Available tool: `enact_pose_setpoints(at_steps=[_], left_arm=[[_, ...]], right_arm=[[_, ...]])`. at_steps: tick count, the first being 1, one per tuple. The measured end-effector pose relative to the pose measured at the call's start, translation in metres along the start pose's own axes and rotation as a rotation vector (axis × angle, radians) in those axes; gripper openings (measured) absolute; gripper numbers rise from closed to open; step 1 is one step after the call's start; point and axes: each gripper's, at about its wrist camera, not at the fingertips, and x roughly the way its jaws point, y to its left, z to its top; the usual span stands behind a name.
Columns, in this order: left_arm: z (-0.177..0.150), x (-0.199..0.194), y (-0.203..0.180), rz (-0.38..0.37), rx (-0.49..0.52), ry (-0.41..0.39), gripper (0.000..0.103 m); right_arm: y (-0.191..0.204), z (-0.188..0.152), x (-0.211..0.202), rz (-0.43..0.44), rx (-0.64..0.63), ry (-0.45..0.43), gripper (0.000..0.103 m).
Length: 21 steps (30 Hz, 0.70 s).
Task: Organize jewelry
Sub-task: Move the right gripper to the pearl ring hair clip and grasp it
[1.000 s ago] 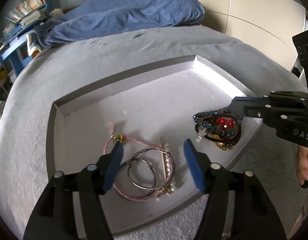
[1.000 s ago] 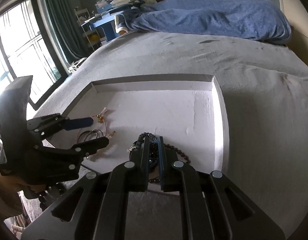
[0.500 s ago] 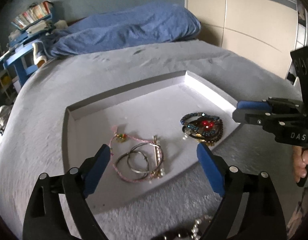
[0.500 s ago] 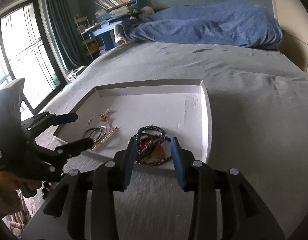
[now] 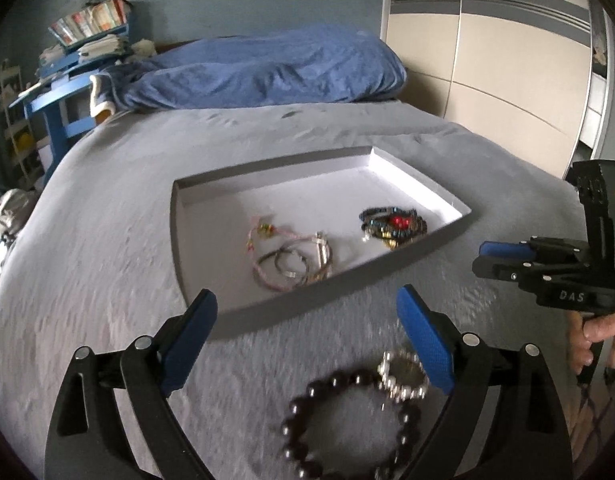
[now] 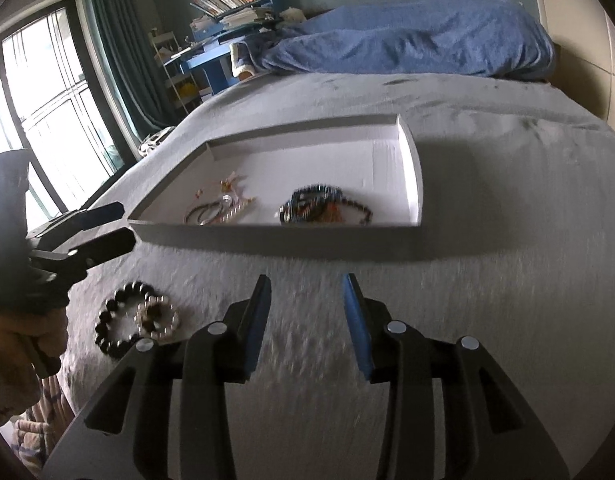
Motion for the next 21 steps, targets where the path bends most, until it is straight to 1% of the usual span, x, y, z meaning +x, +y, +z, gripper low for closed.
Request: enact_pose_setpoints(at_steps=[5,9,10,11,12,15,18,20,21], left_arm=[[-0.017,-0.010,0.005,-0.018,-0.008,0.005,0.091],[-0.031,-0.015,0.011,-0.011,-0.012,0.014,0.091],[-0.035,-0.016,0.014,-0.005,-0.020,0.016,0.091],[-0.038,-0.016,0.017,-0.004,-0.030,0.018,0.091],[-0.040,-0.017,0.021,-0.003,-0.045,0.017,0.091],[-0.045,-0.021,0.029,-0.004,-0.087,0.004,0.091],[-0.048,-0.026,0.032,-0.002,-0.099,-0.006,0.091],[-0.050,-0.030,0.033,-0.002,-0.097,-0.009,0.091],[-0.051,-0.031,0.034,0.001,-0.098,-0.010,0.091]], right_arm=[[-0.002,-0.011,-0.001,-0.003,0.013,0.014,0.038],[0.006,-0.016,-0.003,0.007,-0.003,0.027,0.038],[0.010,-0.017,-0.003,0.015,-0.007,0.028,0.040],[0.012,-0.018,-0.003,0.022,-0.009,0.027,0.044],[0.018,-0.019,-0.001,0.037,-0.016,0.032,0.045],[0.035,-0.022,0.004,0.066,-0.047,0.050,0.046],[0.051,-0.023,0.010,0.102,-0.064,0.065,0.047],[0.060,-0.022,0.014,0.124,-0.074,0.074,0.054],[0.066,-0.021,0.016,0.138,-0.083,0.079,0.055]])
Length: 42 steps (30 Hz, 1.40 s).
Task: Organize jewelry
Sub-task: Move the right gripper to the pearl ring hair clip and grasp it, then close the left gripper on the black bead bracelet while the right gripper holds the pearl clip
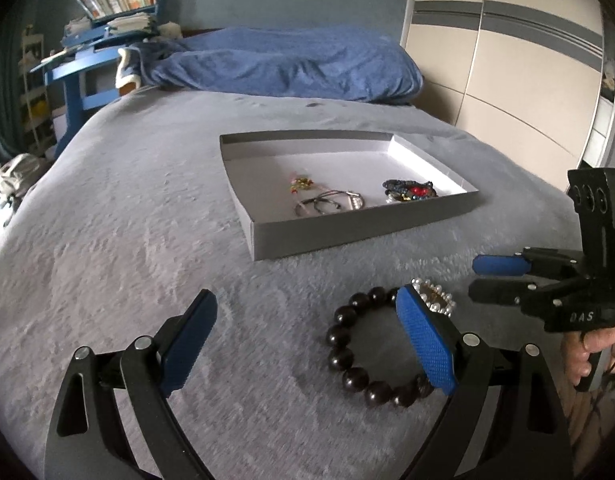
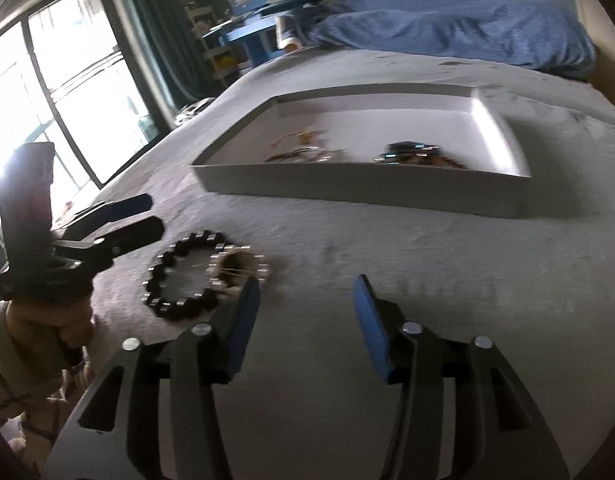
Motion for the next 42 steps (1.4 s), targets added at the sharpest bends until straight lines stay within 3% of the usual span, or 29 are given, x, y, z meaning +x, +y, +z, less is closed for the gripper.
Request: enact_pose_setpoints(at_steps=[11,12,14,25,32,42], left_arm=[[-0.016,-0.010,0.012,-0.001,-0.037,0.013,0.091],[-0.016,-0.010,0.011,-0.003,-0.035,0.015,0.091],[-0.017,-0.010,0.010,-0.005,-0.031,0.017,0.091],[-0.011,0.000,-0.005,-0.001,0.022,0.058,0.091],[-0.007,0.018,-0.018,0.019,0.074,0.135,0.090],[-0.008,0.035,-0.023,0.051,0.110,0.209,0.073]], right_arm=[[0.026,0.011,0.030,0.056,-0.050,0.083,0.059],[0.027,0.011,0.032,0.060,-0.055,0.091,0.058],[0.028,0.012,0.035,0.080,-0.064,0.103,0.044],[0.022,0.015,0.013,0.085,-0.043,0.027,0.041],[-0.005,0.019,-0.013,0.036,-0.013,-0.019,0.041],[-0.052,0.009,-0.025,-0.111,0.006,-0.009,0.041]])
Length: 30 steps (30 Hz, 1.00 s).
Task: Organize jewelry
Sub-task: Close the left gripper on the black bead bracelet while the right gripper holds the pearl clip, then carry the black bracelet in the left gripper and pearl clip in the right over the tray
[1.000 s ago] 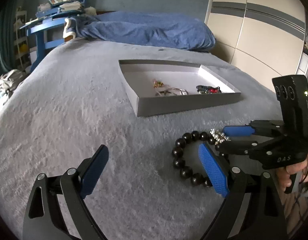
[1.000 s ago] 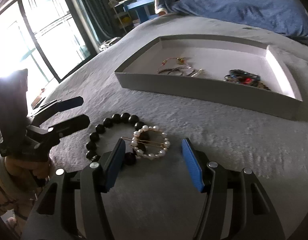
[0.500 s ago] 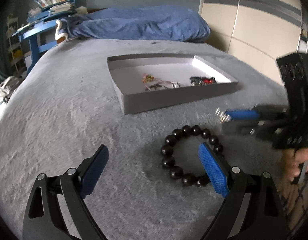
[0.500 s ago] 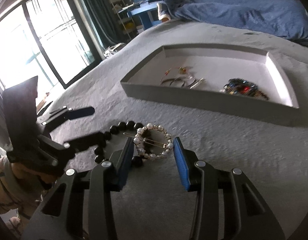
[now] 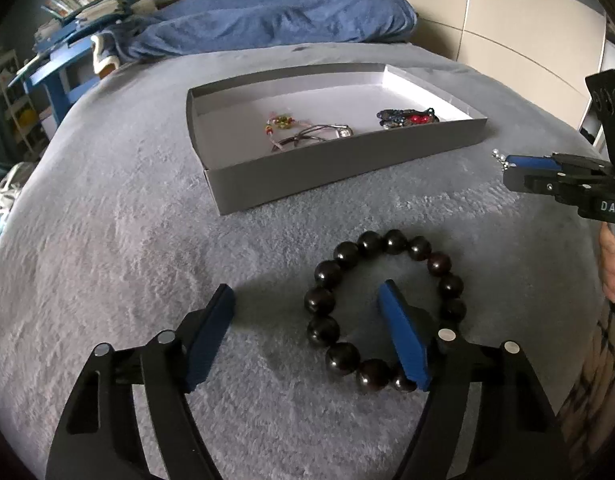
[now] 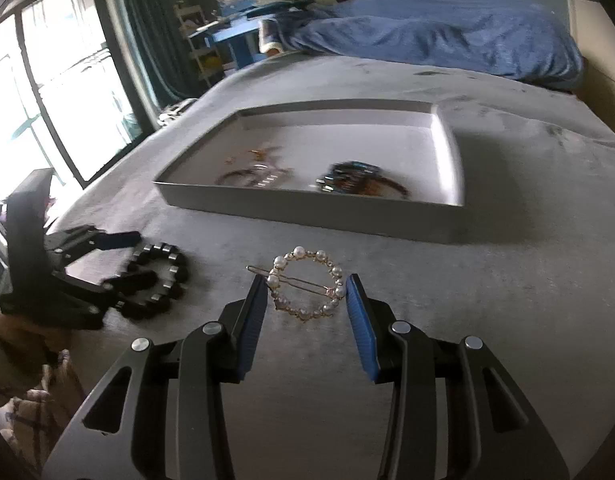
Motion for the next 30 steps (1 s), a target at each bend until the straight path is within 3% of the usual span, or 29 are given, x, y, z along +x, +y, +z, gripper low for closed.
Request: enact_pose_setpoints(at_steps=[4,6,8,16,30], left_arm=[[0.001,0.002,-0.001,-0.011,0.008,0.012,0.056],[0.002,0.000,-0.001,-0.023,0.007,0.010,0.033],[0.002,-0.002,-0.002,-0.040,0.007,0.002,0.017],[0.019,-0.020,-0.001,-0.081,-0.036,-0.094,0.015],[0.074,-0.051,-0.017,-0.099,0.010,-0.226,0.015]], right_arm=[[-0.008,-0.005,0.003,-0.015,0.023,-0.002,0.041],[-0.009,-0.008,0.006,-0.015,0.027,0.003,0.041],[-0.008,-0.011,0.006,-0.013,0.023,0.005,0.041],[-0.006,-0.004,-0.001,-0.005,0.018,-0.021,0.041],[-0.002,0.018,-0.014,0.007,0.004,-0.089,0.041]])
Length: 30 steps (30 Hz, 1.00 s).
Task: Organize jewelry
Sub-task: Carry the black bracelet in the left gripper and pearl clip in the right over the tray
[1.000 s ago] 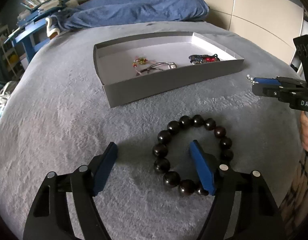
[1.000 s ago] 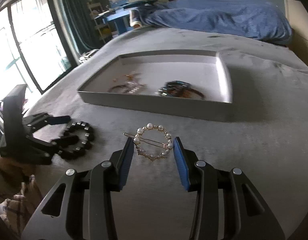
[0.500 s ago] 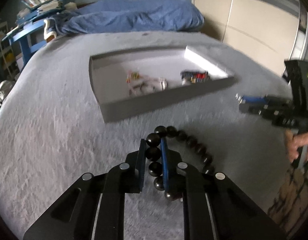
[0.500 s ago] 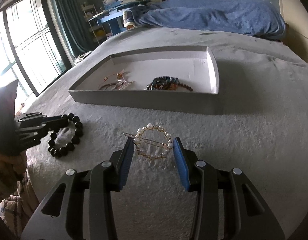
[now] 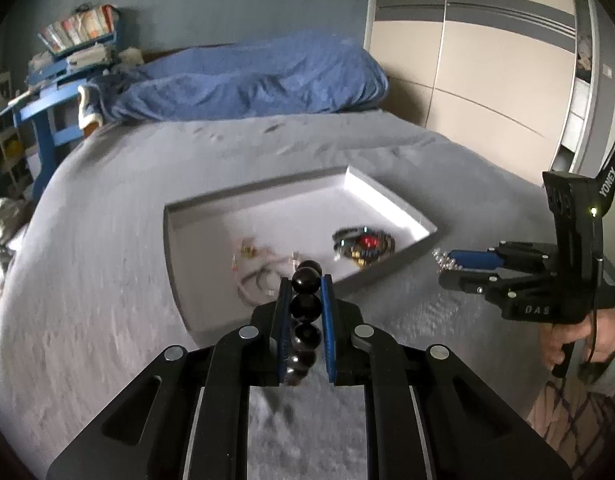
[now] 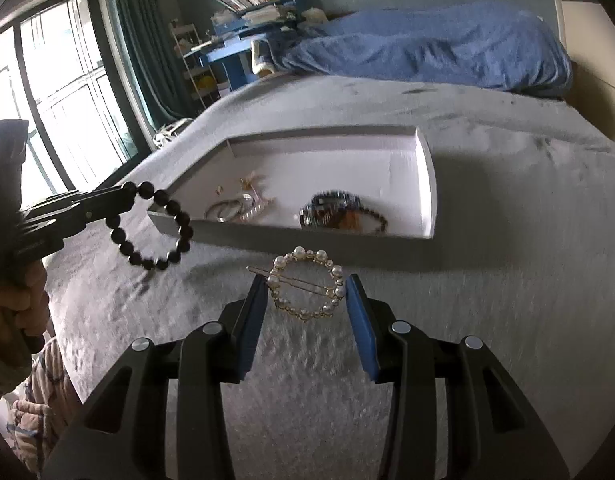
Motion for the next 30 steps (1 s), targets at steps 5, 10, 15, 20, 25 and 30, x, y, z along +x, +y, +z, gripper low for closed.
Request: enact_pose_setpoints(at_steps=[5,10,15,20,25,30], left_arm=[[0.022,-0.001,-0.001,-0.001,0.011,-0.032,0.015],[0.047,-0.001,-0.008,-0.005,0.042,-0.064,0.015],[0.068,0.003,-0.013,-0.003,0.060,-0.087,0.015],[0.079,0.016,-0.018,0.004,0.069,-0.091,0.015],[0.080,0.030,-0.018,0.004,0.055,-0.075,0.015],[0.079,0.050,-0.012,0.010,0.040,-0.052,0.015]], right_arm=[[-0.002,0.019,-0.001,0.001,-0.005,-0.022,0.041],[-0.008,0.036,0.000,0.000,0.003,-0.035,0.041],[-0.017,0.053,0.008,-0.007,0.014,-0.033,0.041],[-0.020,0.063,0.018,-0.007,0.017,-0.023,0.041],[-0.023,0.068,0.031,-0.011,0.030,-0.003,0.041],[-0.027,0.067,0.047,-0.022,0.038,0.027,0.041]])
